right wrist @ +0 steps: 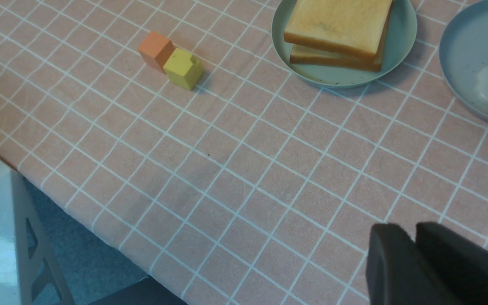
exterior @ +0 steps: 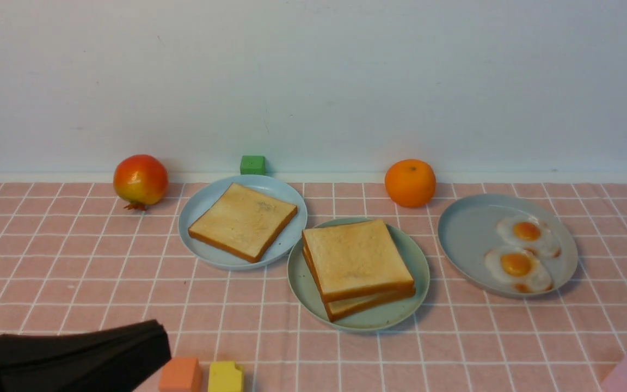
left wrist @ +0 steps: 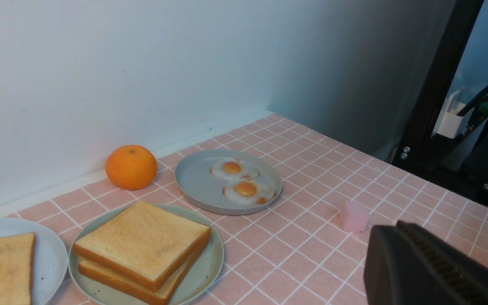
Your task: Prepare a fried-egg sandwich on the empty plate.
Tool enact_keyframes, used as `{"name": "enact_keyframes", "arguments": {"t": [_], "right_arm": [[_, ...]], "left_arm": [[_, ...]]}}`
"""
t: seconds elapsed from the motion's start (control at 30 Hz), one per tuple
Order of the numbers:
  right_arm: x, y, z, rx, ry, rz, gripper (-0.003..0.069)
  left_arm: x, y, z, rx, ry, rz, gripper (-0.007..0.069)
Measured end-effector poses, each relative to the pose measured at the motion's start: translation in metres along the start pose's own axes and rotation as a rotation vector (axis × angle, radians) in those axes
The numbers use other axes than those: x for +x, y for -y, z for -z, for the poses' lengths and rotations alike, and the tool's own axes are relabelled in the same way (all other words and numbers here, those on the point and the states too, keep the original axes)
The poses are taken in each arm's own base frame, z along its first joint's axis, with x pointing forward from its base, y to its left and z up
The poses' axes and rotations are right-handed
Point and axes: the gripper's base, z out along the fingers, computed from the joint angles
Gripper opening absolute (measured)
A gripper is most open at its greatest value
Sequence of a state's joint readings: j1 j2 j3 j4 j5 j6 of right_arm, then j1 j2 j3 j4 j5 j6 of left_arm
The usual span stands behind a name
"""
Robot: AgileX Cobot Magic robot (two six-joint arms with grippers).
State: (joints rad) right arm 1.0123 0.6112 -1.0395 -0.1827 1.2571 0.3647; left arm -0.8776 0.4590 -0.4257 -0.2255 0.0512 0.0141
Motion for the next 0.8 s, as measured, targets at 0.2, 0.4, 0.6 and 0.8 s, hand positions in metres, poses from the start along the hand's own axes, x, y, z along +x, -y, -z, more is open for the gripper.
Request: {"name": "enact_keyframes", "arguments": {"t": [0.2,0.4,0.6,0.8], "right_arm": [[0.0,0.0,0.0,0.0,0.0,0.0,0.0126],[-0.001,0.013,0.001,0.142,0.02,-0.149,0.013],[0.023,0.039,0.011,0.5,0.116,-0.38,0.013],[0.06,0.046,0.007,0.717,0.239,-0.383,0.0138]], "left_arm": [[0.002,0.0,0.0,0.0,-0.019,0.0,0.0013],[0.002,0.0,0.0,0.0,-0.02,0.0,0.0013],[0.002,0.0,0.0,0.0,-0.021,0.0,0.0013],[0.002,0.0,0.0,0.0,-0.021,0.0,0.0013]]}}
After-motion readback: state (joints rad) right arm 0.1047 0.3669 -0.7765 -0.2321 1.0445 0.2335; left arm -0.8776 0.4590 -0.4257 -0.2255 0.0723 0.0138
